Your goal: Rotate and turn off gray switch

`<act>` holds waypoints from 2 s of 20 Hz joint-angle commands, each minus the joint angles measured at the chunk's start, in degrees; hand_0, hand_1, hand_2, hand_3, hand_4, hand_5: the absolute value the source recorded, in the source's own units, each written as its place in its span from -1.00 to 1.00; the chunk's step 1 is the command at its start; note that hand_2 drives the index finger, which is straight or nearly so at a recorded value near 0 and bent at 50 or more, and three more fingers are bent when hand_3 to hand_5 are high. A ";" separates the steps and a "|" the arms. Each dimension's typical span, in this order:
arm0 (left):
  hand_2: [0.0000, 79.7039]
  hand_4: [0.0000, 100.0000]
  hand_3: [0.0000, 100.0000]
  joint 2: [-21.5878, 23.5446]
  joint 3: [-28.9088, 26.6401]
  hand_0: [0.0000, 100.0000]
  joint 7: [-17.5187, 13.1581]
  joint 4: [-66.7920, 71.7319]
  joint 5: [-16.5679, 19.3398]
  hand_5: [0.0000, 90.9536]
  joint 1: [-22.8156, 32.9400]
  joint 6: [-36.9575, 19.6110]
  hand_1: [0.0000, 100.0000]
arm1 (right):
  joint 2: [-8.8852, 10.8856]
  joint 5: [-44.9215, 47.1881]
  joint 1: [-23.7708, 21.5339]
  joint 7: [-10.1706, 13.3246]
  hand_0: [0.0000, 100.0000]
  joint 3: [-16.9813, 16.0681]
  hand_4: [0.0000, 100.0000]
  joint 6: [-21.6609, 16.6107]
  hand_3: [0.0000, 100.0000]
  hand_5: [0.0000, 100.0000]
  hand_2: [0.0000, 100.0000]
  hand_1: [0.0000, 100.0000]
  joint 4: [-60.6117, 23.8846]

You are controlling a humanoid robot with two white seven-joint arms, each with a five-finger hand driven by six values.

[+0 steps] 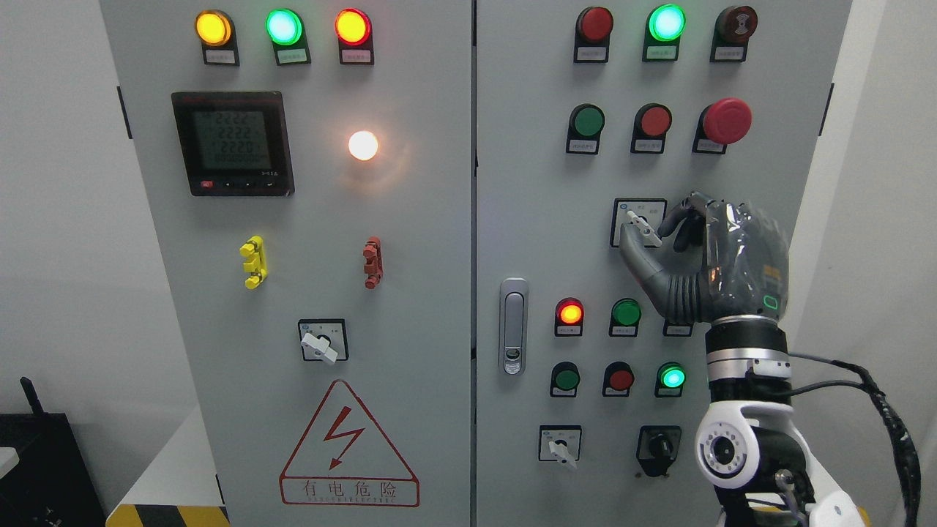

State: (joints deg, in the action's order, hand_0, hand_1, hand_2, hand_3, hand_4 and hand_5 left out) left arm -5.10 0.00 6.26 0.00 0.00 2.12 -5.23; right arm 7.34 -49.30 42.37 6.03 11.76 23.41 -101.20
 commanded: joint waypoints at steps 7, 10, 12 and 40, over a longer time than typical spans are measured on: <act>-1.00 -1.00 -1.00 0.00 -1.85 -0.76 -0.02 1.32 0.44 -1.00 -0.01 -0.04 -0.22 | -0.14 0.08 0.17 -0.05 -0.27 0.11 0.64 -0.03 0.75 0.96 0.32 -0.24 0.30; -1.00 -1.00 -1.00 0.00 -1.85 -0.76 -0.02 1.32 0.44 -1.00 -0.01 0.05 -0.22 | -0.14 0.08 0.17 -0.05 -0.20 0.11 0.64 -0.03 0.76 0.96 0.33 -0.27 0.39; -1.00 -1.00 -1.00 0.00 -1.85 -0.76 -0.02 1.32 0.44 -1.00 -0.01 0.05 -0.22 | -0.23 0.17 0.17 -0.05 -0.17 0.11 0.65 -0.03 0.77 0.96 0.34 -0.28 0.39; -1.00 -1.00 -1.00 0.00 -1.84 -0.76 -0.02 1.32 0.44 -1.00 -0.01 0.05 -0.22 | -1.02 0.25 0.17 -0.05 -0.07 0.19 0.72 -0.03 0.89 0.98 0.47 -0.32 0.39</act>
State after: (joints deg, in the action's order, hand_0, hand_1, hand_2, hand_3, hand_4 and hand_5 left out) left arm -5.10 0.00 6.29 0.00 0.00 2.13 -5.23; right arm 6.44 -49.10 42.57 6.16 11.92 23.43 -100.84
